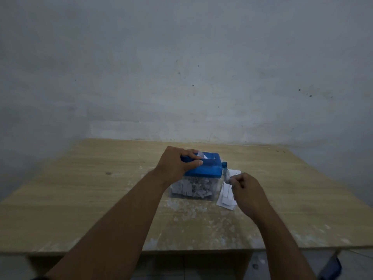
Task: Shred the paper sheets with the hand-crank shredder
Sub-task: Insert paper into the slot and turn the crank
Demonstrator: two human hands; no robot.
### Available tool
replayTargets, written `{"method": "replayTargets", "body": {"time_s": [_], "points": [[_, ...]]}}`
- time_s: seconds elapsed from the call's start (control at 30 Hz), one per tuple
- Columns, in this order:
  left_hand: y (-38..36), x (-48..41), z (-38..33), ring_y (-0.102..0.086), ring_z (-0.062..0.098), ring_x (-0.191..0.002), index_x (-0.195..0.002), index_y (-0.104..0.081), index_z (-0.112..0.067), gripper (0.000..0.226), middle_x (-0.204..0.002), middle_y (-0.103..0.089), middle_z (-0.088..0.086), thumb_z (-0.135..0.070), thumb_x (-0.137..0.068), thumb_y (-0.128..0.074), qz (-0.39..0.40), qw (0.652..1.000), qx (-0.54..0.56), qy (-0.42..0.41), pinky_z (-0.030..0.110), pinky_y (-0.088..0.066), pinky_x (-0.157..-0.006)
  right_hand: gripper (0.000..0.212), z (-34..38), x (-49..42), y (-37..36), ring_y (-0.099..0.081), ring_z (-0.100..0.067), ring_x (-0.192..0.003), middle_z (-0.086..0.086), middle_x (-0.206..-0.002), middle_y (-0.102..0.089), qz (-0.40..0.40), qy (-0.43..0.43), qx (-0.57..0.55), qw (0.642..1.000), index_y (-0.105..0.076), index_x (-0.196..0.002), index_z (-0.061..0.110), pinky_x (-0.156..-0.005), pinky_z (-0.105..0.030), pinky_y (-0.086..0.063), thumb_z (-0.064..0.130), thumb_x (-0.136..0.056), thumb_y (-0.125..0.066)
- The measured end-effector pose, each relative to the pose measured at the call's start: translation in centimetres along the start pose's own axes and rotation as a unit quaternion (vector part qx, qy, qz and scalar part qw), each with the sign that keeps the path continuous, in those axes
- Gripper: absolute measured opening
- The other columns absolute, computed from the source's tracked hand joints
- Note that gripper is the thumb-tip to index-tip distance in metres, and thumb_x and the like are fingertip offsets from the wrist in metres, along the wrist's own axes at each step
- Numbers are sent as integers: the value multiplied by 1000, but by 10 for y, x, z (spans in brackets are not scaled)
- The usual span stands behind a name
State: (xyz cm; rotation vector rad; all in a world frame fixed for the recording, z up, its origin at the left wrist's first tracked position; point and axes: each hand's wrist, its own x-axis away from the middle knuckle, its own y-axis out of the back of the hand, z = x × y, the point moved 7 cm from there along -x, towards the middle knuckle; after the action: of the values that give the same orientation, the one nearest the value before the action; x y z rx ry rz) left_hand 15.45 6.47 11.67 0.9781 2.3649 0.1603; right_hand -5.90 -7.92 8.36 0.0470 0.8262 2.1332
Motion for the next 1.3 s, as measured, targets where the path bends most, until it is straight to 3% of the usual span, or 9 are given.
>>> {"method": "replayTargets", "body": {"time_s": [0.27,0.4,0.6,0.67,0.8,0.93,1.1,1.2,1.3], "points": [[0,-4,3,-65,-14,-103,-105,-86,-25,18,-126,-73,-13,-26,-87,-87,38,999,-25,18,7,-52,-85,22,51,-30,33,-65,-20,-74,-2,-86,-70,-29,30,-25,999,-69,-100,20,-62,-29,-48,32,-108,-53],[-2,-5,1,-69,-7,-108,-111,-85,-20,23,-117,-73,-14,-22,-88,-87,21,1000,-6,-12,15,-57,-93,24,49,-72,33,-64,-18,-72,-4,-85,-71,-29,7,-67,997,-72,-100,13,-62,-25,-46,27,-108,-55],[-4,-10,3,-67,-7,-109,-110,-85,-25,21,-131,-73,-5,-23,-89,-85,55,998,-15,7,10,-54,-92,46,55,-104,26,-64,-22,-67,-8,-76,-71,-36,3,-21,999,-70,-84,7,-66,-32,-46,42,-108,-54],[-5,-9,2,-68,-3,-114,-111,-85,-25,20,-129,-75,-2,-23,-91,-85,53,998,-12,-12,16,-56,-96,49,50,-112,21,-64,-24,-68,-9,-74,-70,-36,-6,-8,999,-70,-82,7,-66,-33,-46,44,-108,-53],[-5,-9,11,-63,17,-121,-123,-74,-45,30,-127,-67,-15,-57,-96,-72,24,990,-125,-59,37,-60,-97,52,30,-119,6,-68,-30,-76,-14,-83,-74,-23,-36,16,999,-74,-86,3,-82,-41,-54,44,-108,-50],[-3,-9,15,-55,15,-121,-135,-52,-51,52,-132,-54,-17,-78,-91,-59,40,980,-192,-31,36,-57,-99,37,-17,-105,-22,-61,-27,-80,-17,-89,-69,57,-113,79,989,-73,-97,1,-83,-42,-55,30,-107,-52],[-6,-3,3,-39,16,-114,-132,-64,-46,34,-128,-56,-24,-60,-103,-56,52,966,-250,-43,33,-40,-96,47,-29,-52,-28,-57,-28,-62,-20,-75,-69,1,-98,77,992,-66,-72,0,-64,-36,-49,21,-109,-46],[-7,-3,-3,-40,18,-114,-131,-65,-40,32,-128,-58,-20,-55,-104,-57,56,962,-264,-44,37,-42,-99,51,-18,-23,-8,-65,-37,-67,-20,-71,-67,-38,-82,17,996,-67,-73,-1,-67,-39,-50,27,-110,-46],[-8,-4,0,-46,17,-119,-131,-56,-50,31,-128,-58,-15,-59,-101,-60,65,970,-232,-29,38,-51,-99,44,15,-9,18,-71,-27,-73,-9,-80,-73,-43,-58,-32,997,-74,-86,12,-67,-33,-48,34,-111,-45]]}}
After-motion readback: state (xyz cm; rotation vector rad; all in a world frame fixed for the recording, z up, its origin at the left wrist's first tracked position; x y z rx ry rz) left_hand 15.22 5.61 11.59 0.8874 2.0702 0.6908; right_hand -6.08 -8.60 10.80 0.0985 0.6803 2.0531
